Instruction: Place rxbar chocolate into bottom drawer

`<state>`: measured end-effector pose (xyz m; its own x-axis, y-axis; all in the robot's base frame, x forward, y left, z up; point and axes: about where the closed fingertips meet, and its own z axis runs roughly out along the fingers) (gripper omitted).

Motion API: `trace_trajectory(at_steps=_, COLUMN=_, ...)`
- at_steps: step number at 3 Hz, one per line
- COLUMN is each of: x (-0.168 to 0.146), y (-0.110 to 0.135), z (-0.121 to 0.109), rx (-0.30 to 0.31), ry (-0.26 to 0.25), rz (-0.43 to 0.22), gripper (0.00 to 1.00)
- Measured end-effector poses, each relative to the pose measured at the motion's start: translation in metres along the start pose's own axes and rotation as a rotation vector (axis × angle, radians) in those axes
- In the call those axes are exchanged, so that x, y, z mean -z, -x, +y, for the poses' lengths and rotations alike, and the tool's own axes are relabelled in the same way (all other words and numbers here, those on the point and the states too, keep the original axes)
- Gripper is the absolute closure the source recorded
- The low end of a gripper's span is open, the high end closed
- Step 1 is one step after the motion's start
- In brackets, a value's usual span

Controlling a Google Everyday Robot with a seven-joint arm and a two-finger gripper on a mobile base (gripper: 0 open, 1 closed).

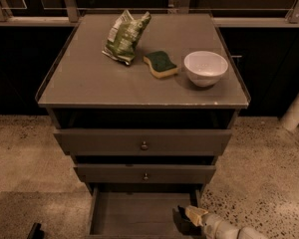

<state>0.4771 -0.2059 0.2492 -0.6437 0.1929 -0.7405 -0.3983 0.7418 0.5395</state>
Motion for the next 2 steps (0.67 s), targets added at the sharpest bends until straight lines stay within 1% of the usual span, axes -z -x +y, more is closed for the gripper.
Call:
trace_trajectory(at_steps=1, x=-0.0005, y=-0.0008, z=-0.0009, rx=-0.001, ry=-0.001, rz=0.001, gripper=1.0)
trace_trajectory(at_steps=2, x=-0.0005, y=-0.0008, z=-0.0009, rx=-0.001, ry=-0.001, rz=0.001, gripper=0.81)
